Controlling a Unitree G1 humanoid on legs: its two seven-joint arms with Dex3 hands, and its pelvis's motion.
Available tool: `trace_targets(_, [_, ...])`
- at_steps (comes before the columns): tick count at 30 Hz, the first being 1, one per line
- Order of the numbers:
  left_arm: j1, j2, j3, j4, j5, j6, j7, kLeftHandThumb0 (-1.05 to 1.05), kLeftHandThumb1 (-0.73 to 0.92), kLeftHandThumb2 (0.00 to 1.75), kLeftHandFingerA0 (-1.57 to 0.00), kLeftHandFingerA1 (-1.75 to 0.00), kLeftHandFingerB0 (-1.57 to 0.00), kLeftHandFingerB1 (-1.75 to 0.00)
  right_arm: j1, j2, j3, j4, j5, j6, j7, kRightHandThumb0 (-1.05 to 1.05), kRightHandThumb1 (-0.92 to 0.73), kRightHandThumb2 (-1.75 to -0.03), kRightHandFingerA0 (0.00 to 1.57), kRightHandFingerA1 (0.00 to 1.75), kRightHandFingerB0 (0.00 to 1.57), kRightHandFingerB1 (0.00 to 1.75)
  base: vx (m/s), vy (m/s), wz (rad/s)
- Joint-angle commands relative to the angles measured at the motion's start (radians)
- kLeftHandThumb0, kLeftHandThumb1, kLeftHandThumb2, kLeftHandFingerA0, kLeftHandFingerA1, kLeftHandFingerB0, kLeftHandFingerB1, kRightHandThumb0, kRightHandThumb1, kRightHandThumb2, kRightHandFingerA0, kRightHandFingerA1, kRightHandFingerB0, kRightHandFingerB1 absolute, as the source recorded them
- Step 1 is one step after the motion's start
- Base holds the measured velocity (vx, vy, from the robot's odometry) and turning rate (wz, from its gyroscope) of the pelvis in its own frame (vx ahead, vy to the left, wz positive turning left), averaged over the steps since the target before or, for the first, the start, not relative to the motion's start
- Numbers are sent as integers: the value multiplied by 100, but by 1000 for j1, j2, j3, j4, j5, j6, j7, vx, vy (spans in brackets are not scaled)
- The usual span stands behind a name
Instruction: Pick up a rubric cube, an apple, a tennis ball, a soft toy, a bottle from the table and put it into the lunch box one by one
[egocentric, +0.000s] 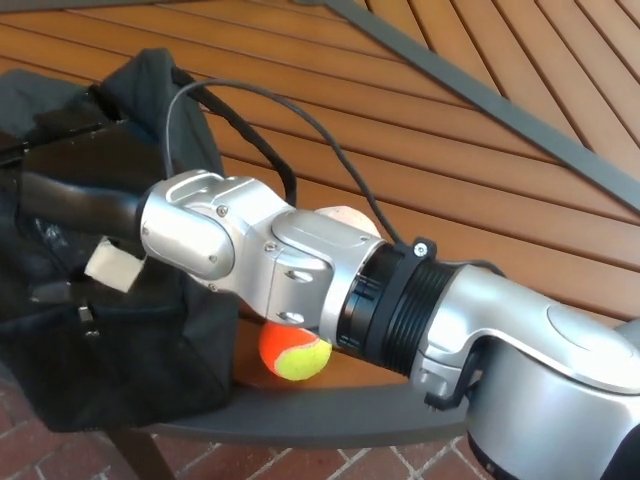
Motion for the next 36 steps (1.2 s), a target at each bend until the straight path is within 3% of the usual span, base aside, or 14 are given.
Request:
trace_targets(1, [34,5,0,18,8,-36,-4,-9,55,103,-112,-116,-101,-117,-74,117,-24,34,-152,86,28,-105,-62,-110,0,43,0,37,0,0,0])
trace_targets(8, [44,7,-10,23,19,-34,0,-11,55,104,-113,-117,-102,-116,-112,137,-212,-14,-153,47,-109,-92,-66,-110,0,37,0,35,0,0,0])
trace_targets(9, [44,8,-13,22,21,-33,2,-11,53,106,-114,-117,-103,-114,-124,141,-250,-11,-158,27,-138,-73,-87,-65,0,79,4,71,0,0,0])
trace_targets(10, [43,9,-15,21,23,-32,5,-11,53,106,-114,-117,-103,-114,-129,142,-263,-8,-161,19,-144,-73,-87,-65,0,79,4,71,0,0,0])
trace_targets(11, [45,12,-18,22,26,-33,6,-11,56,102,-110,-121,-102,-116,-158,129,-293,-11,-170,13,-172,-52,-74,-82,26,93,27,86,0,0,0])
trace_targets(13, [48,17,-18,22,24,-36,3,-10,55,105,-115,-119,-103,-115,-201,101,-347,-27,-177,5,-198,-40,-58,-101,35,103,35,90,0,0,0])
trace_targets(14, [50,20,-16,20,20,-38,1,-10,55,105,-115,-119,-103,-115,-219,85,-380,-41,-176,-3,-197,-40,-58,-101,35,103,35,90,0,0,0])
trace_targets(15, [53,24,-14,19,16,-42,-7,-10,56,104,-116,-118,-103,-116,-224,71,-401,-59,-174,-6,-193,-39,-48,-107,45,81,44,77,0,0,0])
trace_targets(18, [57,33,-14,19,15,-50,-19,-10,55,105,-115,-115,-102,-115,-211,41,-466,-129,-158,5,-160,-44,-49,-105,39,77,41,73,0,0,0])
trace_targets(19, [57,36,-14,21,14,-54,-26,-11,54,103,-116,-114,-103,-115,-186,35,-516,-185,-120,37,-126,-50,-58,-83,31,77,37,69,0,0,0])
trace_targets(21, [54,36,-5,23,2,-54,-41,-11,55,102,-115,-113,-104,-114,-140,37,-596,-280,-46,110,-67,-50,-63,-72,33,72,38,63,0,0,0])
trace_targets(27, [50,33,4,24,0,-49,-40,-11,55,103,-115,-114,-104,-114,-38,25,-689,-478,13,262,12,-45,-62,-69,37,71,45,59,0,0,0])
trace_targets(33, [53,50,4,20,10,-54,-47,-14,57,101,-113,-116,-102,-114,168,-206,-632,-739,-115,340,127,-47,-69,-61,40,75,42,53,0,0,0])
trace_targets(36, [50,49,16,18,-4,-60,-59,-14,56,102,-110,-116,-101,-112,320,-357,-623,-821,-123,385,213,-50,-68,-60,32,55,37,37,0,0,0])
